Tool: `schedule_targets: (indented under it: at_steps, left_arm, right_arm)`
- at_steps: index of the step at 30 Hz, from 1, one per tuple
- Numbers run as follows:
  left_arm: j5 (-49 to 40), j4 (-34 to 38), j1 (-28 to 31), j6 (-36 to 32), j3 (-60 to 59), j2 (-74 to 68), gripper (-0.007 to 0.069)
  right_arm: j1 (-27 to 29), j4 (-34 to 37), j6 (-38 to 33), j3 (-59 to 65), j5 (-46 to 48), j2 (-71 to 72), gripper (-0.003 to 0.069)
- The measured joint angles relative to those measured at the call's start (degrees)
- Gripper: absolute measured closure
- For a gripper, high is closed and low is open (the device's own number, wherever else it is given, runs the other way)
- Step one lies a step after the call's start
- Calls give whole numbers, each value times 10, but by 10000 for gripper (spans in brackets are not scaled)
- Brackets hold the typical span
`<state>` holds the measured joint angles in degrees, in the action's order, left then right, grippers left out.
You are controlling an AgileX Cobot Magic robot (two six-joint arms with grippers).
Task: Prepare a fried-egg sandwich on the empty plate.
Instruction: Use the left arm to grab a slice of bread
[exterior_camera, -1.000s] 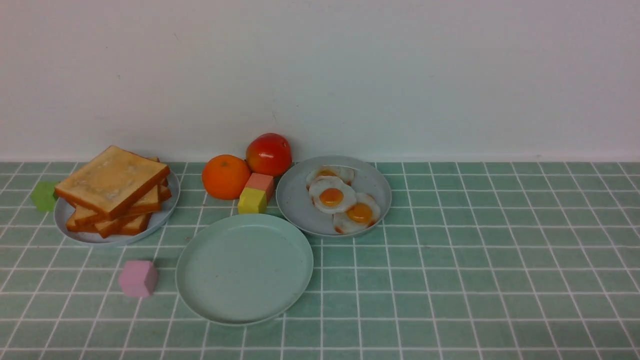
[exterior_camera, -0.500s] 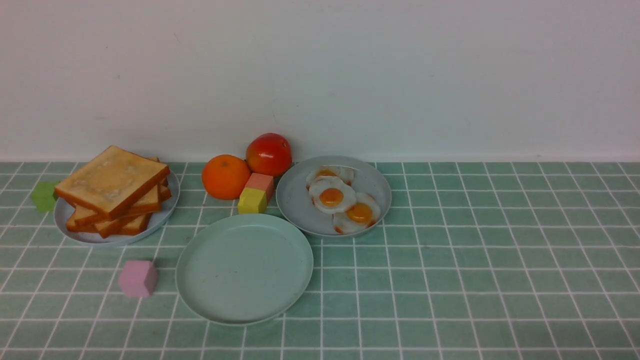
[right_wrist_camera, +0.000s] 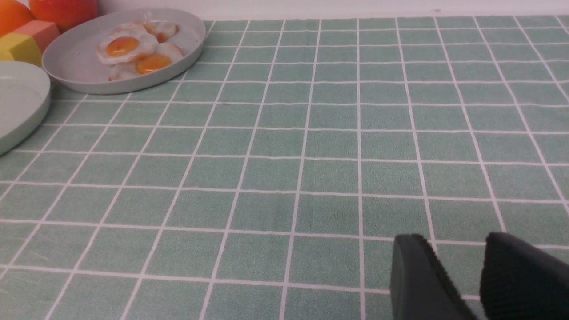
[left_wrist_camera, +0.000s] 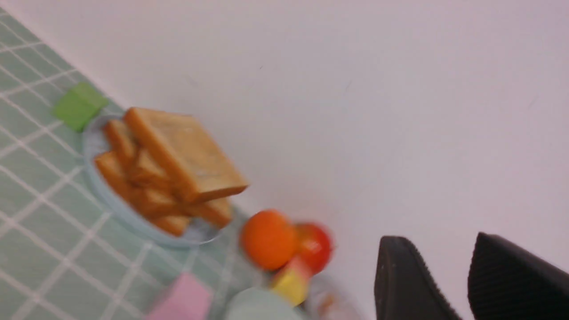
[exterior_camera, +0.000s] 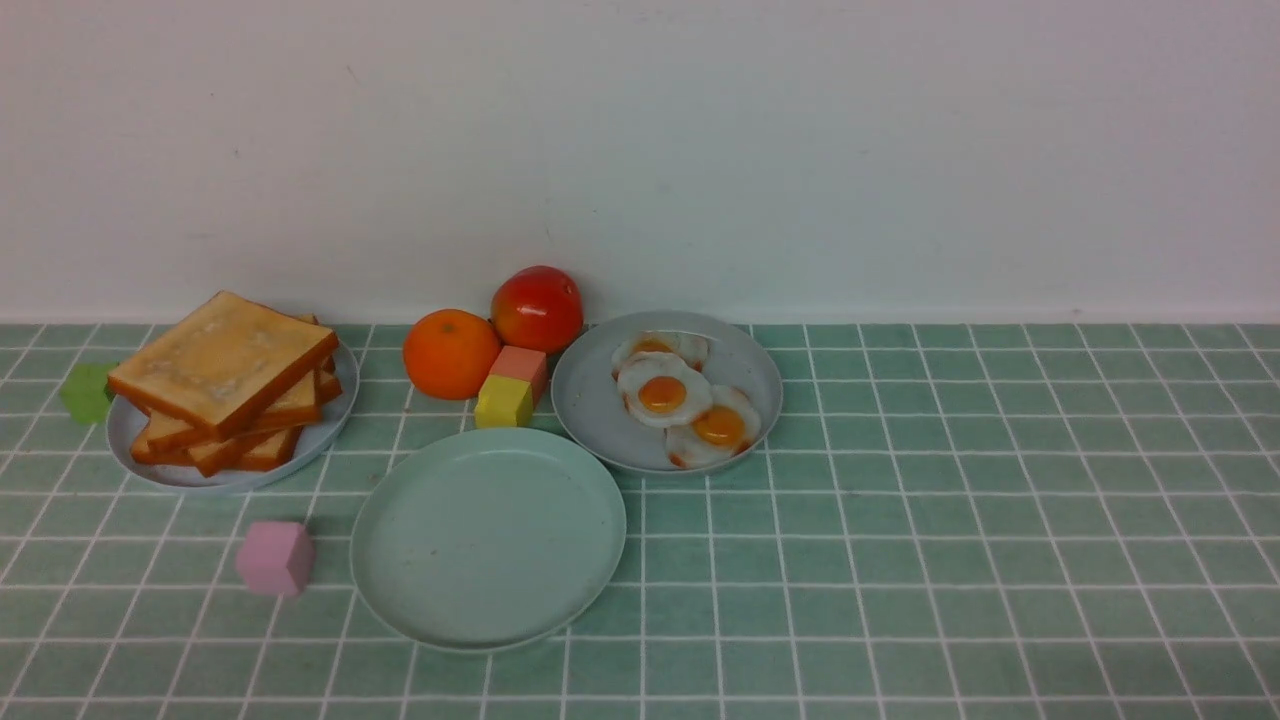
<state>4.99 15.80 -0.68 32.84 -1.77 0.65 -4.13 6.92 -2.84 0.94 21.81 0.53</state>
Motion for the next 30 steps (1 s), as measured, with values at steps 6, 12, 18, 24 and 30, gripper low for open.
schedule_targets:
  at_steps: [6, 12, 18, 24, 30]
  left_arm:
    - [-72, -22, 0, 27, 63, -1, 431]
    - [-285, -107, 0, -68, 226, -119, 582]
    - [-489, -89, 0, -231, 382, -349, 638]
    - [-501, -52, 0, -328, 479, -538, 638]
    - [-471, -52, 0, -394, 556, -711, 638]
  right_arm:
    - [0, 114, 60, 5, -55, 0, 419]
    - [0, 258, 100, 4, -147, 0, 431]
    - [0, 249, 46, -138, 31, -63, 578]
    - [0, 187, -90, -367, 262, -239, 660]
    - [-33, 175, -130, -502, 351, -364, 658]
